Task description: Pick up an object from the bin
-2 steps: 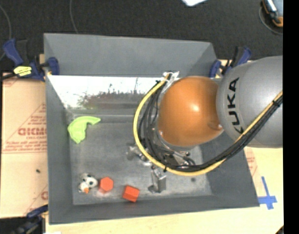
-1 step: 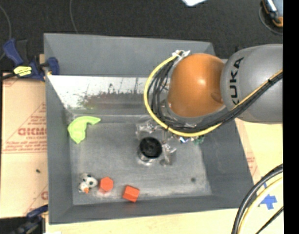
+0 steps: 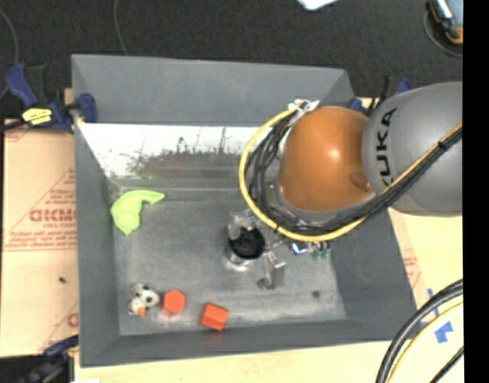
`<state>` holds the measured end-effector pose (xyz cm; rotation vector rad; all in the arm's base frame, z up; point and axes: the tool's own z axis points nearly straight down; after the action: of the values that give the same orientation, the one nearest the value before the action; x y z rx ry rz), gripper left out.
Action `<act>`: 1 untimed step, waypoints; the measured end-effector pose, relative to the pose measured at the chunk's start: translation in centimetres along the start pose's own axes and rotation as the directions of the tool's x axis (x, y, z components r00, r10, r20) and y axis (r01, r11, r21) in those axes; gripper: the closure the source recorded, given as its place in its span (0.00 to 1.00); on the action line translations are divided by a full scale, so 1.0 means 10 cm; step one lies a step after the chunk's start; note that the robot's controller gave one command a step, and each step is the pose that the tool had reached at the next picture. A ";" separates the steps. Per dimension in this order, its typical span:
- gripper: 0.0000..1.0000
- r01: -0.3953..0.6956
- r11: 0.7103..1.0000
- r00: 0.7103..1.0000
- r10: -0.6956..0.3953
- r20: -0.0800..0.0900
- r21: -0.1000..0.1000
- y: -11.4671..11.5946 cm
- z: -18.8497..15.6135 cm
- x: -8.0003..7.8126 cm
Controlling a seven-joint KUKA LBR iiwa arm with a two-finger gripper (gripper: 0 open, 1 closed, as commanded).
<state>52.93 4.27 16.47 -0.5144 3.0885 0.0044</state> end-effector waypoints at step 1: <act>0.00 0.089 0.996 0.996 -0.089 -0.001 0.001 0.04 0.03 0.17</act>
Offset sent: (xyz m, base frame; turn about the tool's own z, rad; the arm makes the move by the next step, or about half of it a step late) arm 0.0173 -0.0210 -0.0619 0.2683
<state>51.19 4.04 16.10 -0.6519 3.0626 0.0017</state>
